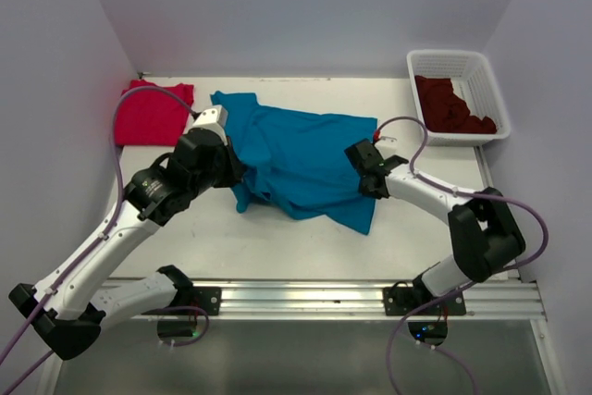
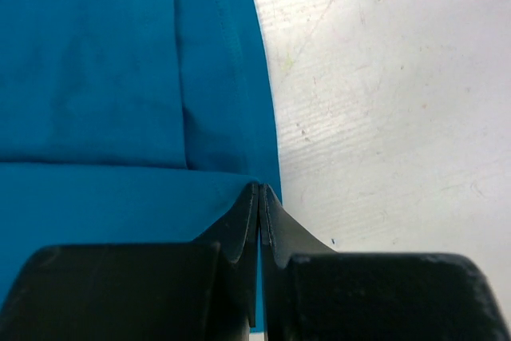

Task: Fold and stack the t-shirts
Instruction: Flatten the tshirt out

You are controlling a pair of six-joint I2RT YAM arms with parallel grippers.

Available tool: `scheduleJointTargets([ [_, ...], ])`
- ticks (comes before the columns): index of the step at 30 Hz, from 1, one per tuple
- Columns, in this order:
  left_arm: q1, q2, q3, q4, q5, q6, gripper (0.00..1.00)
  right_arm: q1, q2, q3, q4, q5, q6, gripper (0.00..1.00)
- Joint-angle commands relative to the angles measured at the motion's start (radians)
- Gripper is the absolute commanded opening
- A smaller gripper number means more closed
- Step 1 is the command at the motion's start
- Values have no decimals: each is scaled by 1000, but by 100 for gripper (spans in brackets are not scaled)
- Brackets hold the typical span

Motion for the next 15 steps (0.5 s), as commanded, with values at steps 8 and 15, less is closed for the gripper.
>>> scheduleJointTargets([
  [8, -6, -19, -2, 7, -25, -15, 0, -1, 107, 174, 64, 178, -45, 0],
  [15, -7, -21, 1, 4, -28, -15, 0, -16, 162, 269, 74, 232, -79, 0],
])
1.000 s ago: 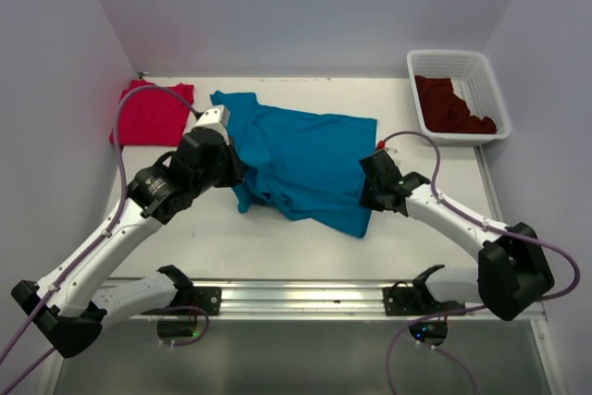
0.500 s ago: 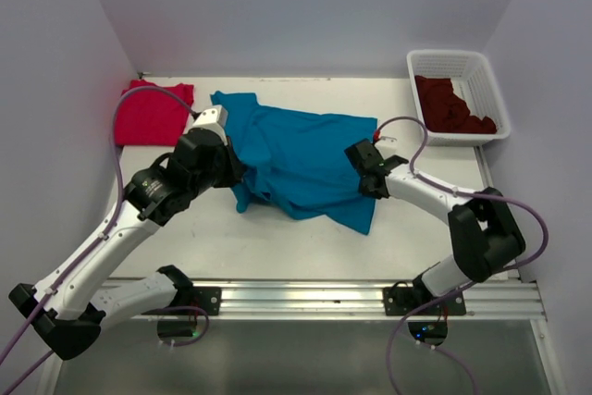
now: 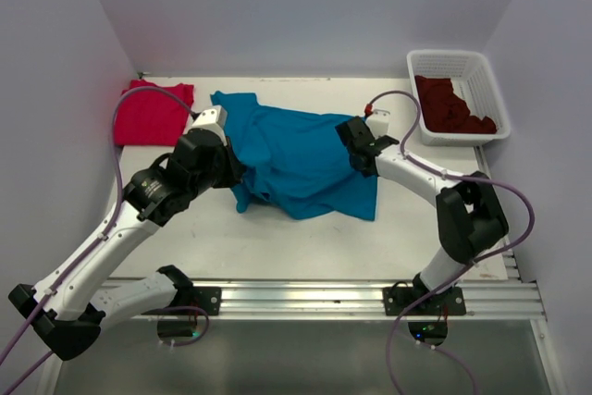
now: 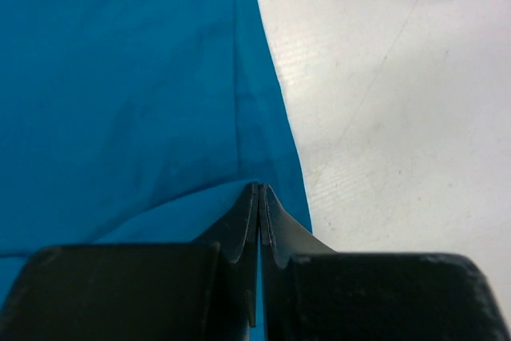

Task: Fold and stack the t-shirts
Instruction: Flatten the tshirt out

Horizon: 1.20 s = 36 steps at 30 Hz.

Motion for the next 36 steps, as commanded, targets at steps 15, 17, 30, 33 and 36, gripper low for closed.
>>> scheduleJointTargets([
  [15, -7, -5, -5, 16, -18, -12, 0, -28, 6, 20, -8, 60, 5, 60],
  [17, -7, -5, -8, 22, -15, -12, 0, -28, -62, -12, -11, 39, 14, 60],
  [30, -6, 18, -28, 67, 27, -13, 0, -21, -304, -353, 12, -236, 82, 28],
  [33, -7, 15, -23, 65, 27, -13, 0, -22, -271, -373, 53, -332, 94, 28],
  [36, -6, 6, -26, 61, 22, -15, 0, -22, -233, -388, 104, -383, 105, 28],
])
